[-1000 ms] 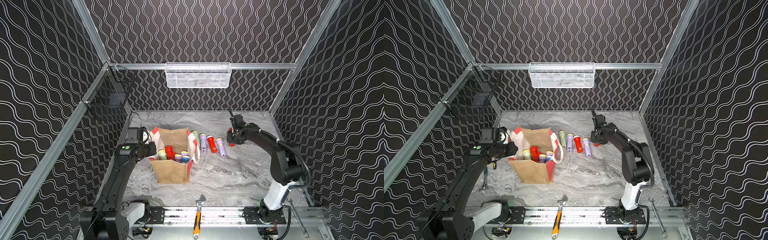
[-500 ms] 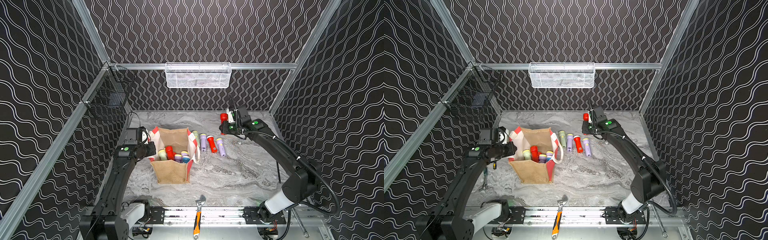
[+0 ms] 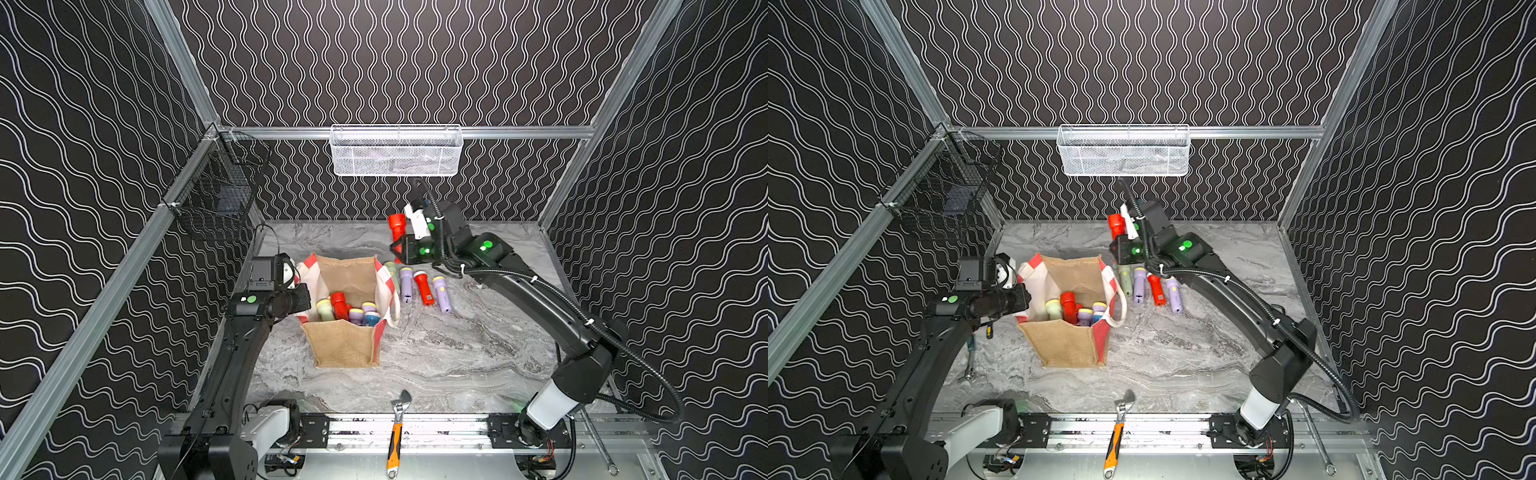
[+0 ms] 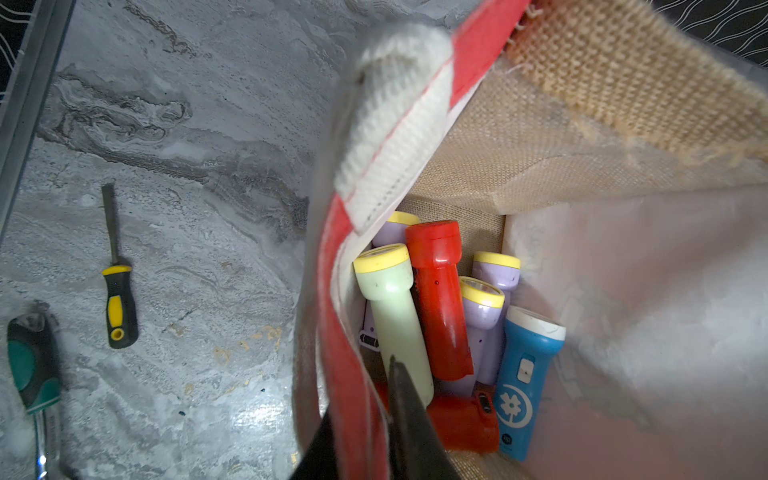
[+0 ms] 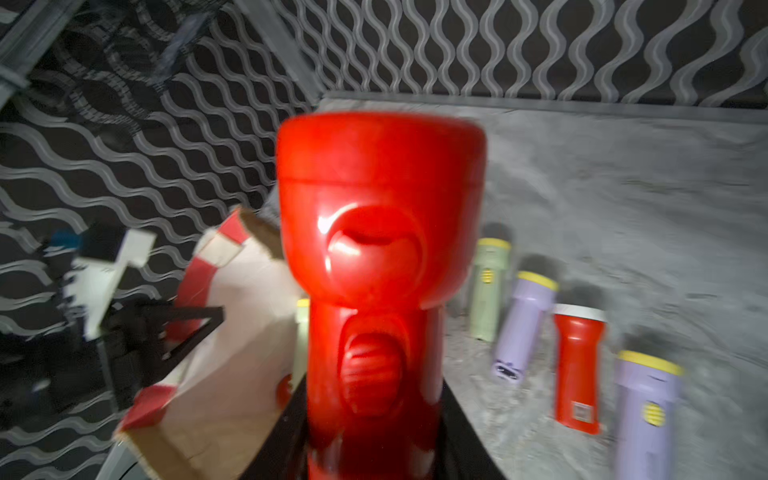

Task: Put the flashlights into the tote bags
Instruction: Pick up the flashlight from the center of the board, then place the flashlight in the canvas bag.

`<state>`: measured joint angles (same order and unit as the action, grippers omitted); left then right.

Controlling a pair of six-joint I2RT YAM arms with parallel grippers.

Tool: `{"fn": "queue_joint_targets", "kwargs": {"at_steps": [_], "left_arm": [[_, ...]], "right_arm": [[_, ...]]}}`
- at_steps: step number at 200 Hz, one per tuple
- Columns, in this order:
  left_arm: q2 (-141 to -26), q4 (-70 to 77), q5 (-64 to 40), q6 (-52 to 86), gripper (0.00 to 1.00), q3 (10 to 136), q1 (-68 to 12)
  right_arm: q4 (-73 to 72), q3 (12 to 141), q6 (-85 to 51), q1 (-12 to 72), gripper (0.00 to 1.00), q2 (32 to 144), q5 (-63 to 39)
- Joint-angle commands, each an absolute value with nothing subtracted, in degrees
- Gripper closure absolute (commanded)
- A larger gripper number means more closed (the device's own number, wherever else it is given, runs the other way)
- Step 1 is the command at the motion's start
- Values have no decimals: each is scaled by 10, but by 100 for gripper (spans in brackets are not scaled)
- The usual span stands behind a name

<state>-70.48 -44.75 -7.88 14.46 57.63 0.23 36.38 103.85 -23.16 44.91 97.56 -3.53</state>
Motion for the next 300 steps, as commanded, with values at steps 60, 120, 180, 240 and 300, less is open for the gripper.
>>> {"fn": "queue_joint_targets", "kwargs": {"at_steps": [60, 120, 180, 240, 300], "left_arm": [[-701, -438, -84, 142, 83, 570, 3], [-703, -435, -99, 145, 83, 574, 4], [-716, -431, -122, 148, 82, 575, 26], [-708, -429, -127, 146, 81, 567, 25], [-708, -429, -129, 145, 81, 569, 26]], "right_arm": [[328, 1093, -263, 527, 75, 1083, -106], [293, 1041, -290, 553, 76, 1103, -113], [255, 953, -342, 564, 75, 1106, -90], [283, 981, -378, 563, 70, 1197, -113], [304, 1012, -388, 548, 70, 1244, -169]]}}
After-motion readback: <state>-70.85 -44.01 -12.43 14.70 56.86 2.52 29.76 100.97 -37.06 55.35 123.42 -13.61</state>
